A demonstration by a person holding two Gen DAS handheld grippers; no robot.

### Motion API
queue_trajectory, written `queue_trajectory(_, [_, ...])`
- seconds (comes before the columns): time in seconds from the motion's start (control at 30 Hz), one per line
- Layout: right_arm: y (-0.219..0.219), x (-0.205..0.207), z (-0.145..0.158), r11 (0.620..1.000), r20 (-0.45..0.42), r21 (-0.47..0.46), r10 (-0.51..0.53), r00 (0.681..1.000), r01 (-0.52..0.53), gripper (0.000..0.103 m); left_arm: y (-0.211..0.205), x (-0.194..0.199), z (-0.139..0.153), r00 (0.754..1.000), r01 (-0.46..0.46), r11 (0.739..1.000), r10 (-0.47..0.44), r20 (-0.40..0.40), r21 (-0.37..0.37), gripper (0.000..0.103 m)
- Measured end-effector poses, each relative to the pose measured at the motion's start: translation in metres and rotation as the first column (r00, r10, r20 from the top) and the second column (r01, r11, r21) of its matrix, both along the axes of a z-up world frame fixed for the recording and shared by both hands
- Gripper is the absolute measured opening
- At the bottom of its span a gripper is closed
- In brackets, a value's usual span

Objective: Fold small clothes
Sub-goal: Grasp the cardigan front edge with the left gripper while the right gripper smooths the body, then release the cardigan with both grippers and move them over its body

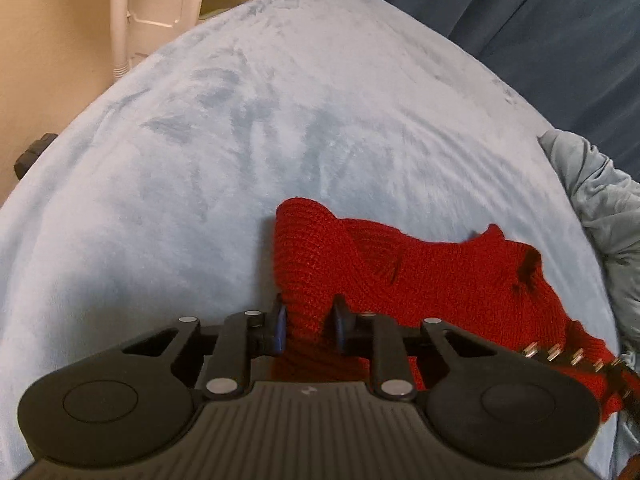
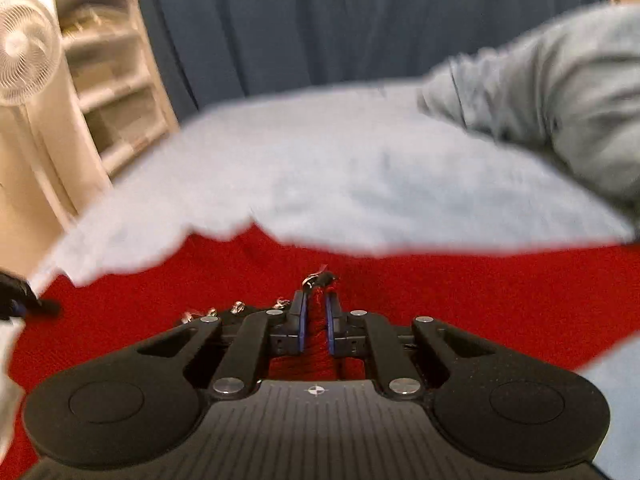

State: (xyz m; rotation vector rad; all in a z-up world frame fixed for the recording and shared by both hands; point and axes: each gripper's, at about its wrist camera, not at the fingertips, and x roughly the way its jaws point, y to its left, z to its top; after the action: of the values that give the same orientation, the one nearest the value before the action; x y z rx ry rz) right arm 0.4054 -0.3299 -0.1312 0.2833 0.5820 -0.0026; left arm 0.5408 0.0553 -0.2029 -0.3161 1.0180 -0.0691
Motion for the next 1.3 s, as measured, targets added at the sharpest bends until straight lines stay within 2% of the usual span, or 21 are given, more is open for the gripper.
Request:
queue_trajectory(0.07, [-0.003,0.017,-0.010,0.999,-0.050,-0.022,-0.047,0.998,0.046,0.010,-0.005,0.001,-0.004,1.000,0.002,1.000,-0.002,-0.014,0.003,0.047])
queue_trajectory(0.13, [-0.006,0.038,-0.040,0.995,-0.187,-0.063,-0.091,0.978,0.080,0.013,-0.012,-0.002,-0.001,0.999,-0.027,0.999,0.028,-0.023,0.030,0.093])
queue_trajectory(0.17, [-0.008,0.046,-0.057,0.996,-0.279,-0.048,-0.082,0.957,0.071,0.014,-0.015,-0.007,0.002,0.999,-0.042,0.998,0.043,-0.013,0.046,0.098])
queue_trajectory(0.2, [-0.011,0.041,-0.061,0.997,-0.268,-0.039,-0.079,0.960,0.071,0.015,-0.018,-0.013,0.008,0.999,-0.051,0.997,0.051,0.012,0.061,0.103])
queue_trajectory(0.23, [-0.011,0.034,-0.056,0.996,-0.238,-0.039,-0.083,0.968,0.076,0.025,-0.018,-0.021,0.012,0.999,-0.045,0.997,0.043,0.032,0.067,0.103])
queue_trajectory(0.27, [-0.013,0.024,-0.049,0.995,-0.230,-0.011,-0.099,0.968,0.099,0.044,-0.020,-0.028,0.017,0.999,-0.022,0.997,0.019,0.042,0.073,0.103])
queue_trajectory(0.33, [-0.026,-0.008,-0.035,0.981,-0.218,0.101,-0.139,0.966,0.164,0.060,-0.022,-0.048,0.028,0.998,0.025,0.993,-0.031,0.048,0.113,0.103])
queue_trajectory(0.37, [-0.033,-0.032,-0.025,0.970,-0.188,0.164,-0.149,0.971,0.180,0.060,-0.023,-0.064,0.033,0.998,0.034,0.988,-0.043,0.056,0.151,0.103])
queue_trajectory(0.43, [-0.041,-0.083,-0.007,0.957,-0.157,0.217,-0.158,0.975,0.190,0.062,-0.025,-0.096,0.038,0.999,0.024,0.969,-0.031,0.024,0.244,0.103])
queue_trajectory(0.5, [-0.041,-0.137,0.007,0.950,-0.137,0.233,-0.178,0.974,0.207,0.067,-0.023,-0.135,0.039,0.999,0.040,0.962,-0.038,-0.012,0.272,0.103])
queue_trajectory(0.63, [-0.031,-0.236,0.025,0.962,-0.166,0.155,-0.200,0.966,0.225,0.068,-0.017,-0.224,0.039,0.997,0.076,0.952,-0.064,-0.051,0.298,0.103])
queue_trajectory(0.73, [-0.014,-0.291,0.037,0.971,-0.191,0.108,-0.189,0.963,0.212,0.068,-0.014,-0.282,0.043,0.994,0.103,0.943,-0.083,-0.075,0.317,0.103])
queue_trajectory(0.87, [0.001,-0.329,0.053,0.978,-0.190,0.095,-0.164,0.968,0.184,0.069,-0.019,-0.346,0.058,0.985,0.175,0.916,-0.164,-0.062,0.361,0.103])
queue_trajectory(1.0, [-0.012,-0.362,0.076,0.970,-0.137,0.067,-0.223,0.965,0.234,0.069,-0.024,-0.388,0.063,0.973,0.221,0.842,-0.226,-0.050,0.492,0.103])
queue_trajectory(1.03, [-0.016,-0.370,0.080,0.967,-0.127,0.059,-0.240,0.962,0.249,0.070,-0.024,-0.397,0.062,0.971,0.226,0.831,-0.234,-0.049,0.509,0.103])
queue_trajectory(1.17, [-0.032,-0.398,0.077,0.962,-0.133,0.050,-0.260,0.956,0.268,0.070,-0.016,-0.430,0.046,0.964,0.254,0.825,-0.261,-0.058,0.505,0.103])
queue_trajectory(1.3, [-0.033,-0.409,0.055,0.974,-0.198,0.041,-0.210,0.957,0.222,0.070,-0.005,-0.449,0.021,0.958,0.281,0.824,-0.275,-0.085,0.492,0.103])
